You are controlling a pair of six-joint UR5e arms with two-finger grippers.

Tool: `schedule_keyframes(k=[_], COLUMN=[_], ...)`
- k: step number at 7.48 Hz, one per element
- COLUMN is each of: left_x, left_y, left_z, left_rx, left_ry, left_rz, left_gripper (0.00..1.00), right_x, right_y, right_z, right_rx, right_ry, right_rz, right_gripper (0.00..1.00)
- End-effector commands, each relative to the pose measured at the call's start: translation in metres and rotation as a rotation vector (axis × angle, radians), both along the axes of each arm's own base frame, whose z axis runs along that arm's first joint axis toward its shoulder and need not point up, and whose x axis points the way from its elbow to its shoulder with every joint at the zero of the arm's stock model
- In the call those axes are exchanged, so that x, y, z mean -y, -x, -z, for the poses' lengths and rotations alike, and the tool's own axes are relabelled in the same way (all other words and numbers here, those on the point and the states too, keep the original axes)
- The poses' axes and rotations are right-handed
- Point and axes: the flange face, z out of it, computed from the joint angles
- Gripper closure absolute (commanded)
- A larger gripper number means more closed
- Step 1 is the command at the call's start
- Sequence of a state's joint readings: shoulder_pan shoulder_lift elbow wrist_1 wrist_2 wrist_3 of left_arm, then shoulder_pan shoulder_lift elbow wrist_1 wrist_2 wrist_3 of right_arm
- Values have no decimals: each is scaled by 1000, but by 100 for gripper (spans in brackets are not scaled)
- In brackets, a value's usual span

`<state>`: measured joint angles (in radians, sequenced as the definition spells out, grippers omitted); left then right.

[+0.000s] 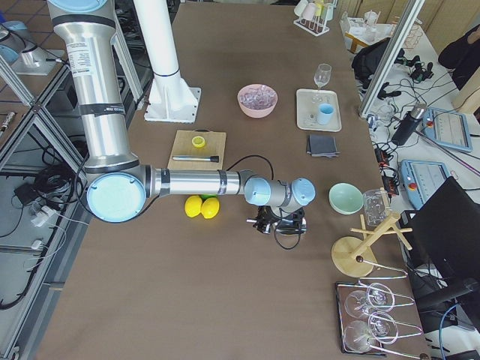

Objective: Put ice in cup with scoop

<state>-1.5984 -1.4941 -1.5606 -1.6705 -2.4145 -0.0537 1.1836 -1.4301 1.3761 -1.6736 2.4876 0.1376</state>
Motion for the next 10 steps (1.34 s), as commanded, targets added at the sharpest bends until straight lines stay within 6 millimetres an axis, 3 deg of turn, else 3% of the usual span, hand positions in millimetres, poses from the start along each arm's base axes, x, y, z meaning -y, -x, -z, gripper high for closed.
schedule_keyframes(k=[1, 2, 4, 6, 7, 8, 9, 10], left_x=[0, 0, 0, 0, 0, 0, 0, 0], left_y=[0, 0, 0, 0, 0, 0, 0, 0], left_z=[0, 0, 0, 0, 0, 0, 0, 0], left_rx=[0, 0, 0, 0, 0, 0, 0, 0], left_ry=[-1, -1, -1, -1, -1, 1, 1, 1], left_rz=[0, 0, 0, 0, 0, 0, 0, 0], left_gripper=[2, 2, 2, 2, 2, 2, 2, 2], right_x=[0, 1, 4, 24, 28, 37, 44, 51], right_y=[1, 2, 2, 10, -1, -19, -38, -81], right_z=[0, 6, 11, 35, 58, 90, 103, 106], right_rx=[-2, -5, -6, 1, -22, -170, -258, -257], right_ry=[8, 10, 9, -34, -106, -270, -335, -334], right_rz=[-6, -17, -26, -28, -39, -40, -66, -137], right_gripper=[61, 1, 0, 0, 0, 0, 0, 0])
